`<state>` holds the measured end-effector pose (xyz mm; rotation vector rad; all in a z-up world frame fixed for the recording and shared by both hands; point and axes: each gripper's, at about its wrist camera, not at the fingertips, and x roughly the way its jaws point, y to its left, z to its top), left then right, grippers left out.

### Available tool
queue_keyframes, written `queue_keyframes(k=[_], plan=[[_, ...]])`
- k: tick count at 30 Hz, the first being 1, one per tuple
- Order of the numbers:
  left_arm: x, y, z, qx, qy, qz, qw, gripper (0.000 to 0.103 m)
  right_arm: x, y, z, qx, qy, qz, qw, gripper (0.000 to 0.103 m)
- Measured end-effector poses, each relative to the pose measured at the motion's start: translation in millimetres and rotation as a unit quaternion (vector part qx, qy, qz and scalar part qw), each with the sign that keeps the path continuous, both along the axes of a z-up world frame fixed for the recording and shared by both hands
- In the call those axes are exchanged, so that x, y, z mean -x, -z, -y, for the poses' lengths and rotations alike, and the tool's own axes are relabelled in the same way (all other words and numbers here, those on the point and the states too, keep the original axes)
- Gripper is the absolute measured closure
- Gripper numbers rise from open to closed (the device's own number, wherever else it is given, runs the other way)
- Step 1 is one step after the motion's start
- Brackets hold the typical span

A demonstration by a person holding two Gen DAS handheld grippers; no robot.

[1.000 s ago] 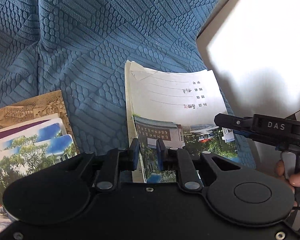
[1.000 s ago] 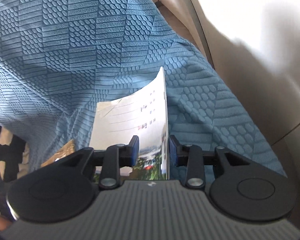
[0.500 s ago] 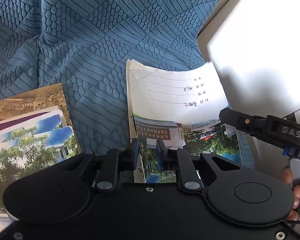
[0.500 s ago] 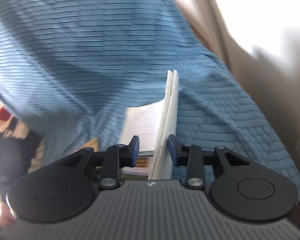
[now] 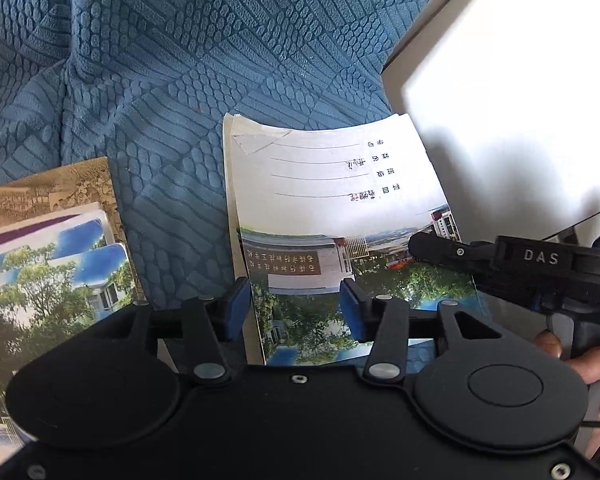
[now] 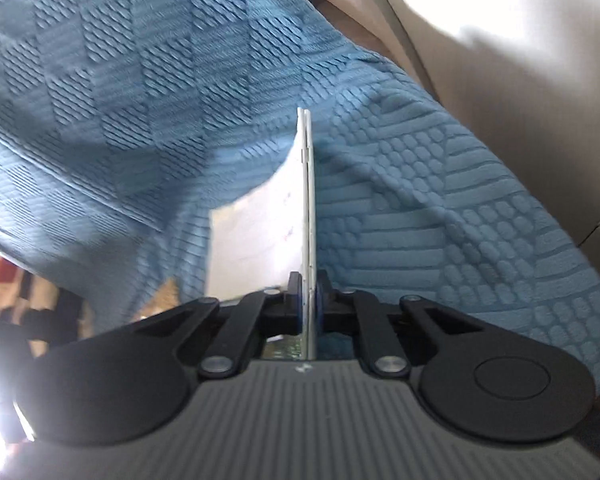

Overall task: Organize objects
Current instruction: 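Lift and carry the booklet with both grippers toward the book stack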

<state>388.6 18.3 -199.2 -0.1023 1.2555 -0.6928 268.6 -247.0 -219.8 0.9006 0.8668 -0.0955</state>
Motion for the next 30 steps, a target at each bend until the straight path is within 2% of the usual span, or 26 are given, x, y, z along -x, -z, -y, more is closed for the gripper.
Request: queue_keyframes(k=[2, 7, 15, 30], plan=[[-5, -1, -6, 0.009, -0.012, -0.015, 0.9998, 0.058, 3, -6, -2, -0.014, 0.001, 0.012, 1.000, 0.094], [-11, -11, -24, 0.021, -0.026, -0.018, 0.9993, 0.058, 6, -33, -8, -0.029, 0.002, 0.044, 0.999, 0.094], [-13, -25, -58, 0.080, -0.054, -0.049, 0.9942, 0.058, -3, -80, -21, -0.034, -0.012, 0.088, 0.995, 0.094], [0, -83, -130, 0.128, -0.081, -0.008, 0.9884, 0.056, -11, -159, -78, 0.004, -0.060, 0.124, 0.990, 0.094]])
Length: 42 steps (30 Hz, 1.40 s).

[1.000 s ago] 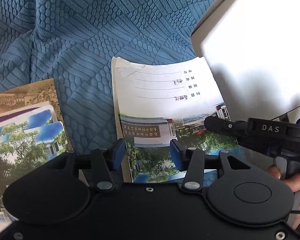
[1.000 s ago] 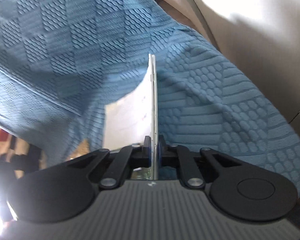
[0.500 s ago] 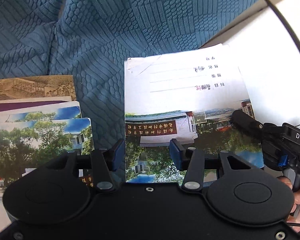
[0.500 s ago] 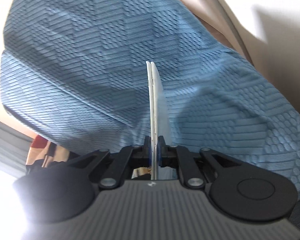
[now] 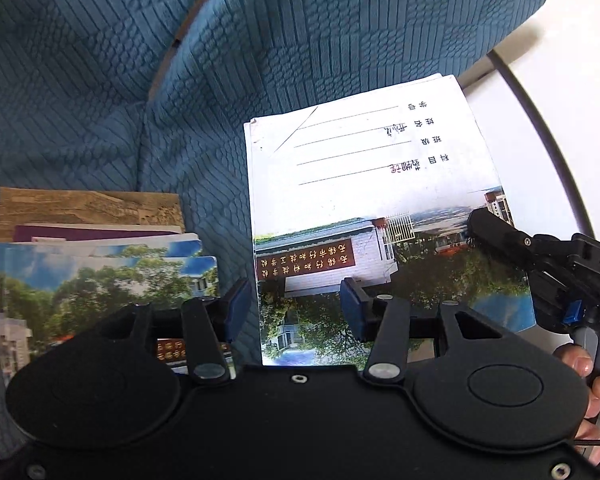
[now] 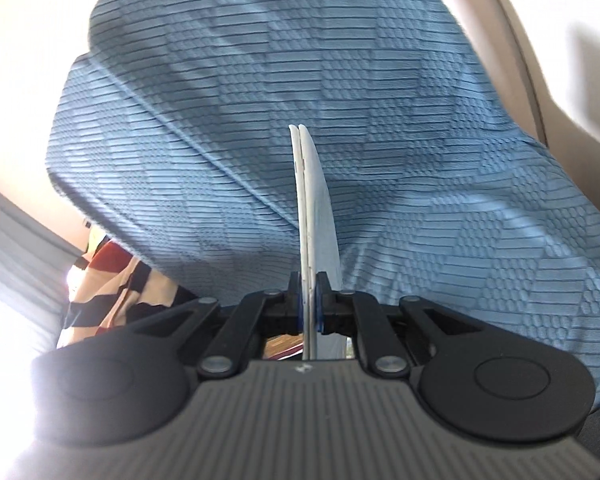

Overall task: Organize objects
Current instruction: 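Lift and carry the booklet with both grippers toward the book stack, then lower the booklet onto the postcards atop the stack with both grippers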

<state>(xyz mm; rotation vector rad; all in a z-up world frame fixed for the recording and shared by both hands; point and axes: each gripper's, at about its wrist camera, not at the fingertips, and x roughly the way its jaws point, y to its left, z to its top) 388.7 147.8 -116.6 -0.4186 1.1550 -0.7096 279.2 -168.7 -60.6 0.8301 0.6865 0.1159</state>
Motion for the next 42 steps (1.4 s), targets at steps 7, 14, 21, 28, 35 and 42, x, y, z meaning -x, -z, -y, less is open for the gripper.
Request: queue_keyframes(k=[7, 14, 21, 28, 35, 42], plan=[[8, -14, -55, 0.017, -0.033, -0.006, 0.9993, 0.053, -5, -24, -40, 0.000, -0.024, 0.008, 1.000, 0.094], [17, -24, -112, 0.037, -0.074, -0.012, 0.9965, 0.050, -10, -40, -86, 0.001, -0.055, 0.016, 0.998, 0.094], [27, -24, -154, 0.031, -0.099, -0.015, 0.9945, 0.049, -13, -33, -121, -0.016, -0.072, 0.018, 0.997, 0.094], [44, -6, -165, 0.006, -0.092, -0.028, 0.9953, 0.049, -3, 19, -139, -0.063, -0.073, -0.012, 0.995, 0.094], [62, 6, -159, -0.017, -0.085, -0.029, 0.9958, 0.049, 14, 81, -133, -0.085, -0.051, -0.055, 0.994, 0.094], [72, 0, -148, -0.037, -0.085, -0.011, 0.9956, 0.049, 31, 109, -118, -0.061, -0.023, -0.053, 0.996, 0.094]])
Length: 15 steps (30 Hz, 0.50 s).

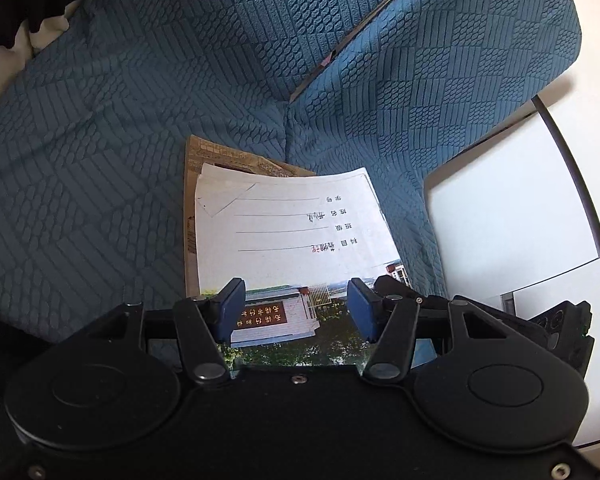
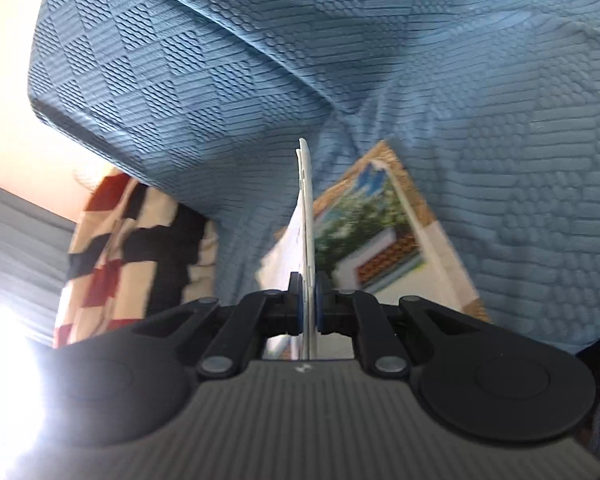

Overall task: Organize objects
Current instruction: 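Lower the booklet onto the postcards atop the stack with both grippers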

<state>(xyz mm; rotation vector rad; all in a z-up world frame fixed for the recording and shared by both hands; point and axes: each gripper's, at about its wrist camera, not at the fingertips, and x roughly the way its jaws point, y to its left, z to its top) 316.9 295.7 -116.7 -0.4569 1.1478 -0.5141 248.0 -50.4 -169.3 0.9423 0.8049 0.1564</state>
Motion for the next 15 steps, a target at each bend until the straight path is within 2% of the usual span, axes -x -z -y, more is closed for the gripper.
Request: queue_keyframes(k=[7, 11, 15], plan=[[12, -9, 9, -0.025, 0.004, 0.015, 0.9996, 0.049, 10, 28, -2, 0.043, -0.005, -0.021, 0.999, 0.094], [18, -15, 14, -0.037, 0.003, 0.024, 0.9990, 0.049, 12, 34, -3, 0.061, -0.007, -0.010, 0.998, 0.093], [26, -22, 16, -0.040, -0.006, 0.035, 0.9986, 0.049, 13, 33, -6, 0.082, -0.008, -0.010, 0.997, 0.088]])
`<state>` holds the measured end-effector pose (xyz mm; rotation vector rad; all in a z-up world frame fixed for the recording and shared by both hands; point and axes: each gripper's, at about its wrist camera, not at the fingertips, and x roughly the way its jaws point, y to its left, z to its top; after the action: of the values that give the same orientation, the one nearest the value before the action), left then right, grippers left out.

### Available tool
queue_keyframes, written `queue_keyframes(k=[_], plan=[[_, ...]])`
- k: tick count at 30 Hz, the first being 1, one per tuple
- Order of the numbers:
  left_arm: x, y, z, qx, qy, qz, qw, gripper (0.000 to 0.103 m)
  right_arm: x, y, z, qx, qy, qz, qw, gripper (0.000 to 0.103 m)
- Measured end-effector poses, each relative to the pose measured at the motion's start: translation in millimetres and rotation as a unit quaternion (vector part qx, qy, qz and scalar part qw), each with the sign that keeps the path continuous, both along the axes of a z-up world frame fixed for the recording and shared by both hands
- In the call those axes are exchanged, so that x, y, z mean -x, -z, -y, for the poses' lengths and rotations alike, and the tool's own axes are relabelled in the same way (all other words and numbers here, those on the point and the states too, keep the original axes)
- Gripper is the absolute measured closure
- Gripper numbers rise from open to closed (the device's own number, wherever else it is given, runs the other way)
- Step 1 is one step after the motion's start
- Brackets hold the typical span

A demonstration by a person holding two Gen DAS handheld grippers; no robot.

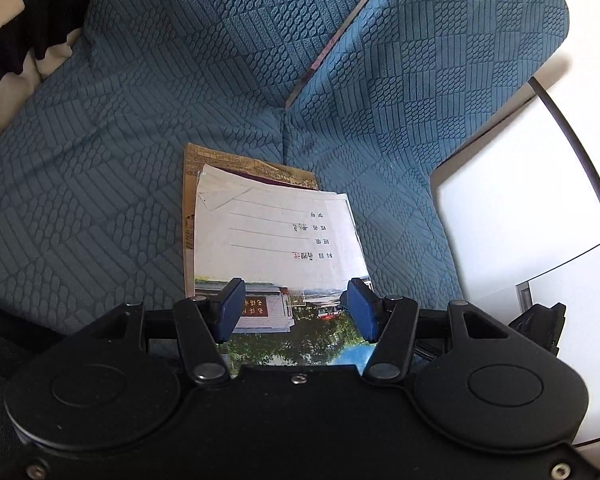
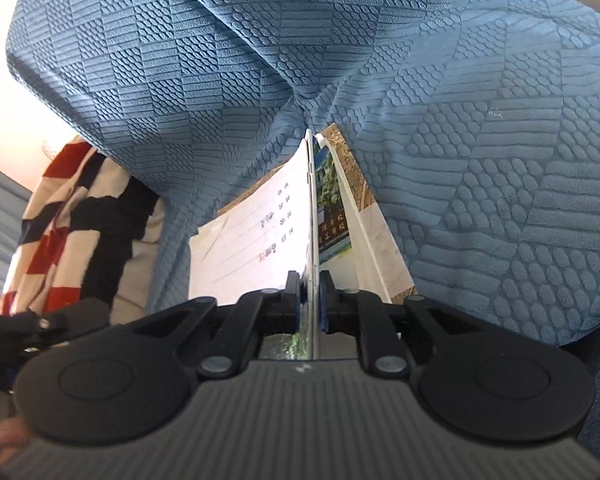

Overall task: Organize objects
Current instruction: 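Lower the booklet onto the postcards atop the stack with both grippers, then open both grippers and withdraw them from the booklet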

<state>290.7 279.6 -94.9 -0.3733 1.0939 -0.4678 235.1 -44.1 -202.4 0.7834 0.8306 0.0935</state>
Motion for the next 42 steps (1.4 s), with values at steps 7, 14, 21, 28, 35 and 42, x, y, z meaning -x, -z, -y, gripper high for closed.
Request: queue_keyframes(k=[7, 14, 21, 28, 35, 42], plan=[[18, -34, 4, -0.040, -0.004, 0.058, 0.9975, 0.048, 3, -23, -1, 0.038, -0.006, -0.010, 0.999, 0.070], [32, -74, 9, -0.057, -0.007, 0.108, 0.9925, 0.046, 15, -75, -2, 0.084, -0.019, 0.029, 0.996, 0.070], [43, -106, 4, -0.078, -0.017, 0.144, 0.9863, 0.045, 34, -147, -11, 0.137, -0.034, 0.094, 0.985, 0.070], [59, -124, -5, -0.090, -0.034, 0.164, 0.9818, 0.045, 60, -194, -26, 0.189, -0.046, 0.133, 0.972, 0.070], [75, -135, -10, -0.100, -0.041, 0.173, 0.9789, 0.045, 84, -211, -38, 0.221, -0.057, 0.137, 0.964, 0.070], [91, -136, -14, -0.102, -0.049, 0.171, 0.9787, 0.039, 99, -209, -48, 0.235, -0.063, 0.123, 0.962, 0.070]])
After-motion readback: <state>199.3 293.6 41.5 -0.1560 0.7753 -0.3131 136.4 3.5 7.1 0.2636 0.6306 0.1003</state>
